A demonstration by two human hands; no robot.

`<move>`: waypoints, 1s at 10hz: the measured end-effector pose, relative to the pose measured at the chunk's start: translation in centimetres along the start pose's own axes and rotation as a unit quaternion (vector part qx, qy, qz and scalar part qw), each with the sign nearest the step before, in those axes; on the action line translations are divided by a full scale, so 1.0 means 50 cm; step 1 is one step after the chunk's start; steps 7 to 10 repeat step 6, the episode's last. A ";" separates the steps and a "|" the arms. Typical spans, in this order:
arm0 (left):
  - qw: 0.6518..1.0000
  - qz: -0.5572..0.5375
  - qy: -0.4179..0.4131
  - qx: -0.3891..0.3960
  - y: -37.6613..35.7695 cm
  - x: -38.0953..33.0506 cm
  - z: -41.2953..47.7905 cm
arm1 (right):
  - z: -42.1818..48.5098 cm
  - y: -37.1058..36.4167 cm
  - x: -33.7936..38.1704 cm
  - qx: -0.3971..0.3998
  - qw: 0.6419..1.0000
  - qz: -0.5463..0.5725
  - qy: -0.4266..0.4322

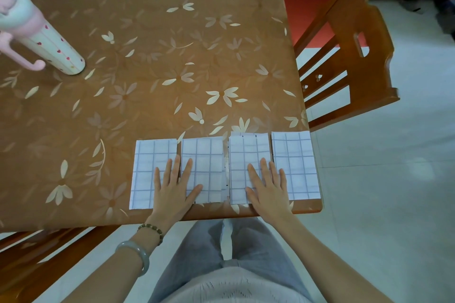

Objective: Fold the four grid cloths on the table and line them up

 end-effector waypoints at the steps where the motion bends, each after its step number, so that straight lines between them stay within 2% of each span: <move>1: 1.000 0.005 -0.028 -0.013 0.012 -0.018 0.001 | 0.000 0.010 0.010 0.006 1.000 0.012 0.002; 3: 0.996 0.034 -0.073 0.027 -0.004 -0.050 0.000 | 0.003 0.005 0.024 0.054 0.999 0.008 0.002; 4: 0.996 0.040 -0.066 0.034 0.003 -0.051 0.003 | 0.011 0.020 0.023 0.040 0.999 0.022 0.006; 5: 0.997 0.005 -0.053 0.050 0.049 -0.067 0.012 | 0.029 0.068 0.034 0.077 0.996 0.041 0.025; 6: 0.994 -0.067 -0.021 0.082 0.143 -0.084 0.058 | 0.064 0.148 0.020 0.141 0.981 0.132 0.009; 10: 0.994 -0.067 -0.021 0.082 0.143 -0.084 0.058 | 0.064 0.148 0.020 0.141 0.981 0.132 0.009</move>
Point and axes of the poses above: each hand's wrist, its own z-axis towards the middle knuckle, its own y-axis out of the back of the hand, x = y × z, the point moved 5 cm from there along z, towards the middle knuckle, and after that the axes turned 7 degrees about y, right-handed, at the moved point
